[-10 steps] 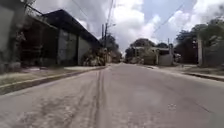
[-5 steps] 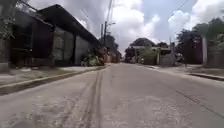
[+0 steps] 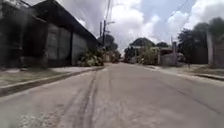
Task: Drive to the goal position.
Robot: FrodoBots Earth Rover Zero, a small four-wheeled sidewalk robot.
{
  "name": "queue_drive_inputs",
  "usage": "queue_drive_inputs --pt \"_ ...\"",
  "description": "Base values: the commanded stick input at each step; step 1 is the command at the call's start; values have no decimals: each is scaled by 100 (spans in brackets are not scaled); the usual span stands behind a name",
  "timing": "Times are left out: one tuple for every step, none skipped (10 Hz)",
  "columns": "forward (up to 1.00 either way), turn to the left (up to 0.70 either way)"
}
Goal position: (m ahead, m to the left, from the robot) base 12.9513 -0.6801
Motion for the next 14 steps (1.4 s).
queue_drive_inputs --pt "100 -12" --pt "100 -29" --pt "100 -22" --pt "100 -9" --pt "100 0" --pt "100 0" --pt "100 0" --pt "100 -10" --pt "100 -26" --pt "100 -13" --pt "100 -7" --pt "100 0" --pt "100 0" --pt "100 -3"
